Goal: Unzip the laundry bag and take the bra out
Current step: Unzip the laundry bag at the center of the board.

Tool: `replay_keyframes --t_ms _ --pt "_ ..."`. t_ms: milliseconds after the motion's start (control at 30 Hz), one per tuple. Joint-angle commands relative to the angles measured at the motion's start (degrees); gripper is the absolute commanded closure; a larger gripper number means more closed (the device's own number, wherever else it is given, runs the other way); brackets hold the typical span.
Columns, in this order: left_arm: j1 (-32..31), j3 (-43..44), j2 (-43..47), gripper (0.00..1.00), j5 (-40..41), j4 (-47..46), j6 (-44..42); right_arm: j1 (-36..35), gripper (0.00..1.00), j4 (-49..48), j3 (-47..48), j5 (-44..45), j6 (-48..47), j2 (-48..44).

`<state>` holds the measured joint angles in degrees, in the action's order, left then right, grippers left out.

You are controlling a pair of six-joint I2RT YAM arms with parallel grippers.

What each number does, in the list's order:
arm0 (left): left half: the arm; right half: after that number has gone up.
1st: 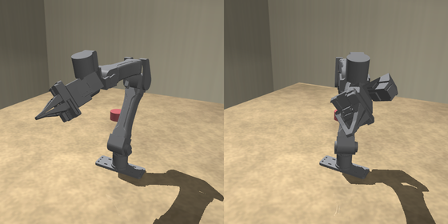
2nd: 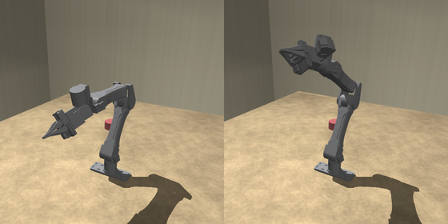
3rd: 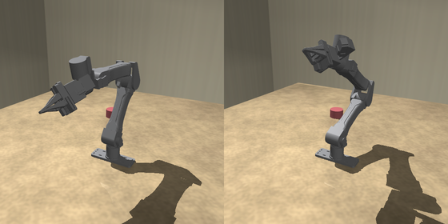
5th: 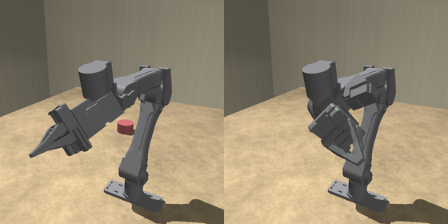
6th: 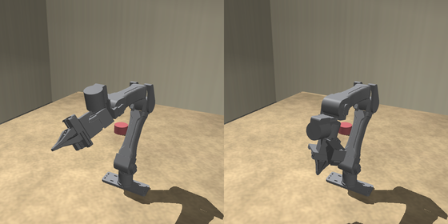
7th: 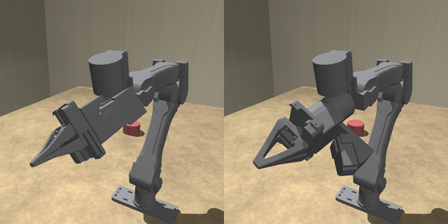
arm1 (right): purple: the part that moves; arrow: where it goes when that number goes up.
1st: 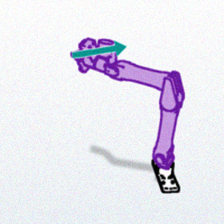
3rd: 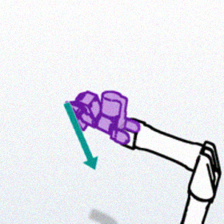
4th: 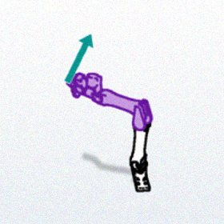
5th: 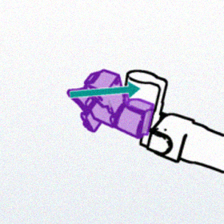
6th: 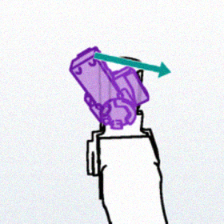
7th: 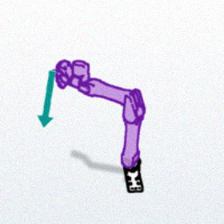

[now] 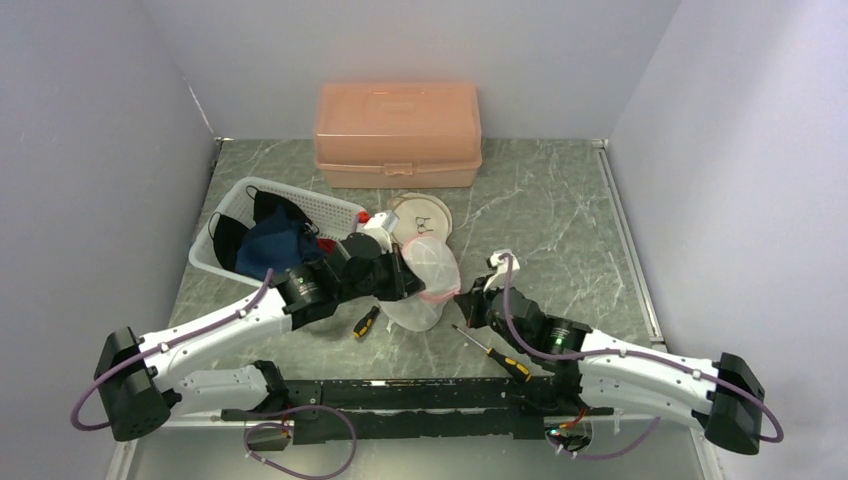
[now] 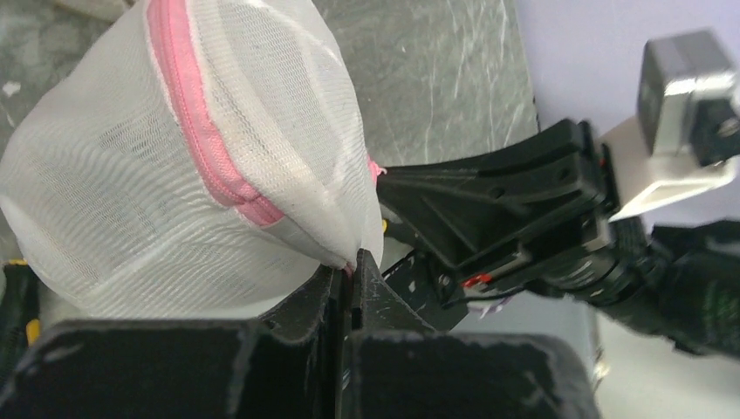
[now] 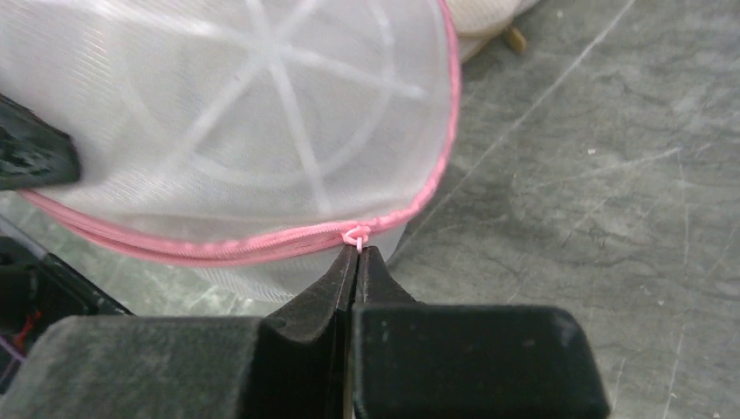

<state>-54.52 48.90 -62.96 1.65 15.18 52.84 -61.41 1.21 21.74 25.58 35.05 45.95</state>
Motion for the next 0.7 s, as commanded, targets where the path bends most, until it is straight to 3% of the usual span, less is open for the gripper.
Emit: replay_keyframes --t_ms 0,233,333,667 --pt "0.2 7.9 -0.9 0.97 -7.7 2.2 -12.9 0.4 1.00 -4.0 0.3 0.6 -6.6 -6.8" --pt "0.4 17.7 -2.9 0.97 -11.4 7.9 -28.9 0.2 1.00 -5.1 5.5 -8.7 -15.1 -6.7" --pt "0.6 19.3 -4.4 0.97 -9.0 12.0 -33.1 0.2 1.00 -5.7 4.4 -9.6 -15.4 -7.6" --pt "1.8 -1.3 -3.8 0.94 -14.1 -10.2 -23.8 0.1 1.00 -6.1 -4.5 -10.4 -10.7 -11.8"
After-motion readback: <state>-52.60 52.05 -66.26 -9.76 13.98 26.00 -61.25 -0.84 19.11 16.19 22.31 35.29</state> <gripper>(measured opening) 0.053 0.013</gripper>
